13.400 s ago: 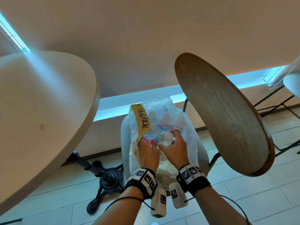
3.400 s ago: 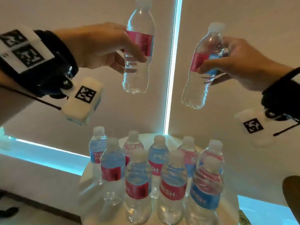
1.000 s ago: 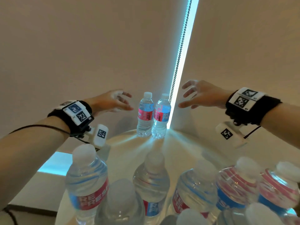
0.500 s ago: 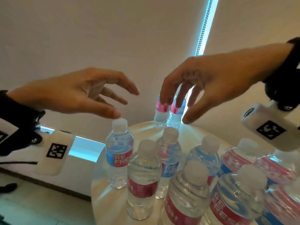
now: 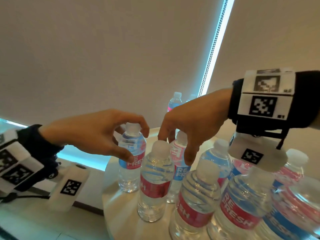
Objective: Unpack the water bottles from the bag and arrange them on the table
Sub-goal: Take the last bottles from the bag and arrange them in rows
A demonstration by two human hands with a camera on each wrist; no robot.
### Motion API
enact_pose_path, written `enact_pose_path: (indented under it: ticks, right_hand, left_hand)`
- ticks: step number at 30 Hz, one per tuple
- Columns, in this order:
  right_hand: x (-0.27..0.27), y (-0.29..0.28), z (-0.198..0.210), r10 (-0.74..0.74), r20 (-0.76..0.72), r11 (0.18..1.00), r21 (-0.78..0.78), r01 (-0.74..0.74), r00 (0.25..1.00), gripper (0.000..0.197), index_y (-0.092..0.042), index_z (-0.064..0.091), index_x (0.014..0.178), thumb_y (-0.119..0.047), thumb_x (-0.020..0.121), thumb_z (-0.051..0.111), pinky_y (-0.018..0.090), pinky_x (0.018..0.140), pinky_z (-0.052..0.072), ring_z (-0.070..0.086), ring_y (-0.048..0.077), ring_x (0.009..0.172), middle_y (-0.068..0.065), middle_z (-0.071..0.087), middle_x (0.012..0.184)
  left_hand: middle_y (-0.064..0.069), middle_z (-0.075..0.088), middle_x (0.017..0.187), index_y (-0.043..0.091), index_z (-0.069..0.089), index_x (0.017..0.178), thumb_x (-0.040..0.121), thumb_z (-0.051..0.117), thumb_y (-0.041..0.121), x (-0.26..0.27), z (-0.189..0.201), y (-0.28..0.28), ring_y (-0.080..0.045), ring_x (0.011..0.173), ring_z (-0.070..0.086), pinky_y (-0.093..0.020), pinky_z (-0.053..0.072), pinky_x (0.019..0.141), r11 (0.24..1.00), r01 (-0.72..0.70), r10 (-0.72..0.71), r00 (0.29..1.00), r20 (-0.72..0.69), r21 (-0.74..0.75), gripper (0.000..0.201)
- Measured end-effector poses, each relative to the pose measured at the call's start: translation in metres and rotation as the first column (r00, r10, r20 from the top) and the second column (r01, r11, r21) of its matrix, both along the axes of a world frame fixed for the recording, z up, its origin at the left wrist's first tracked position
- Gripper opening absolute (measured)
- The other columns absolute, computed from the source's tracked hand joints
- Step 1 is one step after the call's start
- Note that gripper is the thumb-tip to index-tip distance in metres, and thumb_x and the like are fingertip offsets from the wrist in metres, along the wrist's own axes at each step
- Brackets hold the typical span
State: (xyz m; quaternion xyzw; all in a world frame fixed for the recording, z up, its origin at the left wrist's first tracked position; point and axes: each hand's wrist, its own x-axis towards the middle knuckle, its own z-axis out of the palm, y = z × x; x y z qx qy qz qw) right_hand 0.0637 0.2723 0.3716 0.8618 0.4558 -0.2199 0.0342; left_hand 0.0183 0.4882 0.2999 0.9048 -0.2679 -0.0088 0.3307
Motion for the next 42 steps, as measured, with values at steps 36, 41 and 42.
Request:
enact_pose_path:
  ticks: [36,41,42]
  right_hand:
    - [0.183,-0.159,-0.014,-0.605,0.141,0.794,0.173,0.582,0.784,0.042,-0.028,0.062,0.126,-0.024,0.086,0.075,0.022,0.067,0.054,0.076,0.020,0.082,0.004,0.070,0.111]
    - [0.205,-0.157,-0.022,-0.614,0.089,0.779,0.229,0.584,0.784,0.042,-0.021,0.060,0.129,-0.017,0.088,0.072,0.020,0.057,0.054,0.068,0.012,0.070,0.006,0.062,0.110]
    - [0.208,-0.155,-0.022,-0.616,0.080,0.775,0.243,0.584,0.784,0.042,-0.019,0.059,0.129,-0.016,0.089,0.072,0.020,0.056,0.054,0.068,0.011,0.069,0.006,0.061,0.110]
  left_hand:
    - [0.010,0.057,0.083,0.031,0.043,0.128,0.071,0.076,0.061,0.248,0.020,-0.189,-0.020,0.094,0.049,-0.038,0.038,0.095,0.872,-0.119,-0.047,0.945,0.324,0.474,0.072]
    - [0.001,0.060,0.108,0.029,0.043,0.131,0.075,0.075,0.059,0.264,0.017,-0.193,-0.020,0.097,0.046,-0.041,0.037,0.097,0.849,-0.163,-0.003,0.950,0.312,0.503,0.071]
    - [-0.001,0.063,0.114,0.028,0.044,0.131,0.076,0.075,0.058,0.264,0.018,-0.194,-0.019,0.097,0.046,-0.041,0.036,0.097,0.847,-0.167,-0.001,0.949,0.316,0.504,0.070]
